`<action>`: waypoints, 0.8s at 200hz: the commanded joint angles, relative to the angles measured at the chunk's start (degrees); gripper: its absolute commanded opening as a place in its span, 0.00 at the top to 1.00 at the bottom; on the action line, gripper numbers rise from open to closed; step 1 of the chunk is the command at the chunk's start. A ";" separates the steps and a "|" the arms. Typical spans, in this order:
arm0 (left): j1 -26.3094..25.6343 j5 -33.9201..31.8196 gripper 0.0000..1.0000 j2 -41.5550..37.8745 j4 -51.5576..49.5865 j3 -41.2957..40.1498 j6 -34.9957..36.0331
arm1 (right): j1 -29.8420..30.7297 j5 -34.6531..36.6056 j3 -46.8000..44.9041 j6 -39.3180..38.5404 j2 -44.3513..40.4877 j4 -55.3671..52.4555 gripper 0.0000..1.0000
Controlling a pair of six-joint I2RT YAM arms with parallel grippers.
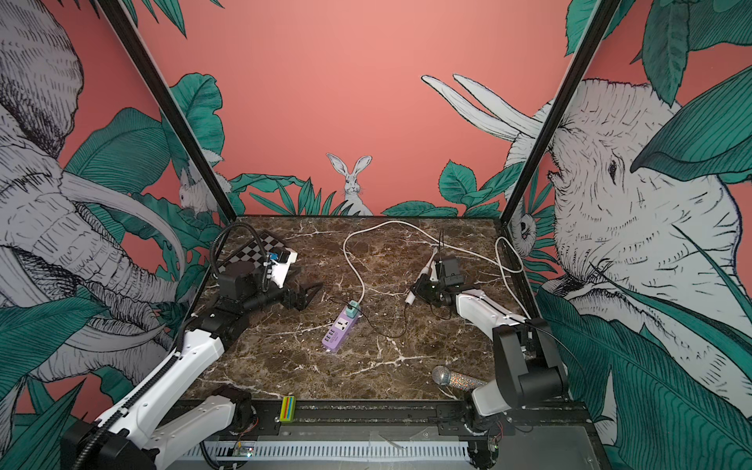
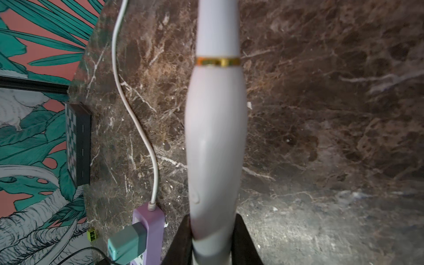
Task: Charge the electric toothbrush
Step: Place the electric toothbrush at the center of the board.
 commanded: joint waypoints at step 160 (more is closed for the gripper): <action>0.16 -26.24 0.01 -6.79 -5.32 1.57 -1.16 | -2.67 18.15 -0.43 -10.31 -13.57 -2.69 0.02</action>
